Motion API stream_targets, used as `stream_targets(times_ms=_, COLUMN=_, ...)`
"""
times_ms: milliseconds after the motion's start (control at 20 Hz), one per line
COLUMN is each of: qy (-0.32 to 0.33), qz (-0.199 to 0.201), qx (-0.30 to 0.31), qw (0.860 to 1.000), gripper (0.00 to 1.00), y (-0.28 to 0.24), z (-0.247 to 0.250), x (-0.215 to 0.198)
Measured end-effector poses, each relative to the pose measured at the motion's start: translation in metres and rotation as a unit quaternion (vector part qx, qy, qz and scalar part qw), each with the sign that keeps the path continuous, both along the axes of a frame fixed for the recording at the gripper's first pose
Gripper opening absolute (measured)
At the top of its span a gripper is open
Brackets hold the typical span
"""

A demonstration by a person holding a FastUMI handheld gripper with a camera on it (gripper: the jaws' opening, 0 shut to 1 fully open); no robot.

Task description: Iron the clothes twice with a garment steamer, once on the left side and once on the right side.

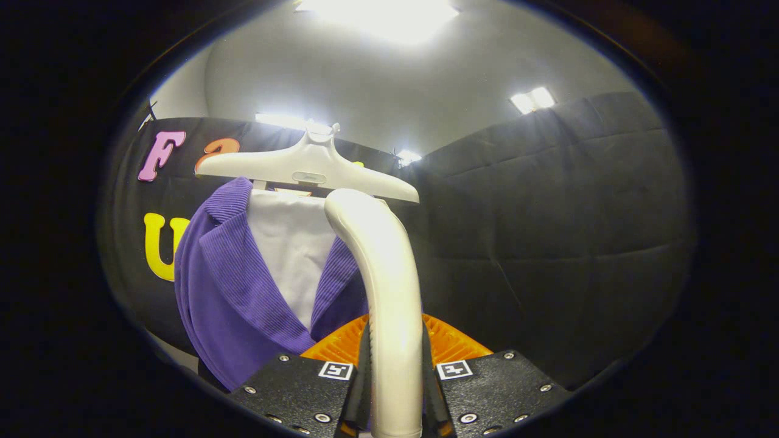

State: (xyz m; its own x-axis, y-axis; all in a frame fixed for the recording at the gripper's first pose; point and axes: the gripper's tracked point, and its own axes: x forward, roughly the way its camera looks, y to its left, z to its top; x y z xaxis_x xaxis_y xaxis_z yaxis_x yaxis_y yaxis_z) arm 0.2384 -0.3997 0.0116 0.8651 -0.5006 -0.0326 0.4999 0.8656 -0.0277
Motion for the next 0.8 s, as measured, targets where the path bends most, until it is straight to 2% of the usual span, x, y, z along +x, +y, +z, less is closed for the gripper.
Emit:
stream_targets(times_ms=350, qy=0.057, qz=-0.015, qx=-0.036, qw=0.998, gripper=0.36, y=-0.007, z=-0.039, x=0.016)
stream_targets(times_ms=800, qy=0.142, qz=-0.043, qx=-0.055, qw=0.987, gripper=0.36, y=-0.016, z=-0.124, x=-0.014)
